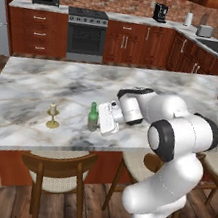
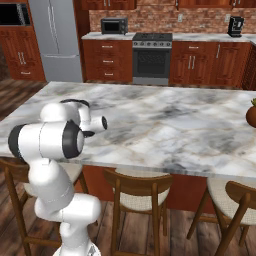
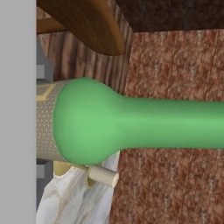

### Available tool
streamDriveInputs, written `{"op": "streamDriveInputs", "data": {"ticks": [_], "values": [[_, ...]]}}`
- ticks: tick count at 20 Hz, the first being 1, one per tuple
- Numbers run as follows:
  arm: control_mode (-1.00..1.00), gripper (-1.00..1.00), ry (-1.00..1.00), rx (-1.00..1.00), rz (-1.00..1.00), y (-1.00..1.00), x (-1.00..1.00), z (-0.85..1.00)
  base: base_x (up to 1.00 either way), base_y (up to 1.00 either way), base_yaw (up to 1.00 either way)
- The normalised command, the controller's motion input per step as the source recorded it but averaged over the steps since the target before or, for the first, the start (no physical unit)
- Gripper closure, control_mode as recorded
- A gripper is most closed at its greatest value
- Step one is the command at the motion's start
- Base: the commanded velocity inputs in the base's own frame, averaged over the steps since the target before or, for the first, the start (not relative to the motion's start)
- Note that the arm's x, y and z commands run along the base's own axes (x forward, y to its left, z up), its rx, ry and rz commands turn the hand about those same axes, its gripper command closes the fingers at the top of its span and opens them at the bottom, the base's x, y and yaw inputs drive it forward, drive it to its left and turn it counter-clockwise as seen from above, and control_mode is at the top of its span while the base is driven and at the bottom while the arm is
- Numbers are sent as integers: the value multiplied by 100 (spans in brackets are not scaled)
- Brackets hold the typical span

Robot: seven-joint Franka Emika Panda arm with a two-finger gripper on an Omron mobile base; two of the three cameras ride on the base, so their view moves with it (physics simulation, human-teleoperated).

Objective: Get the candle and the beer from the cabinet and move them to the dining counter.

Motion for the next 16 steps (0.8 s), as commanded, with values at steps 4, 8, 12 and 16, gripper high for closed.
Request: {"op": "streamDriveInputs", "data": {"ticks": [4, 8, 12, 16], "values": [[-100, 100, 0, 0, 0, 8, 22, -31, 0, 0, 0], [-100, 100, 0, 0, 0, 11, 29, -18, 0, 0, 0], [-100, 100, 0, 0, 1, 7, 33, -16, 0, 0, 0], [-100, 100, 0, 0, 2, 4, 41, -19, 0, 0, 0]]}}
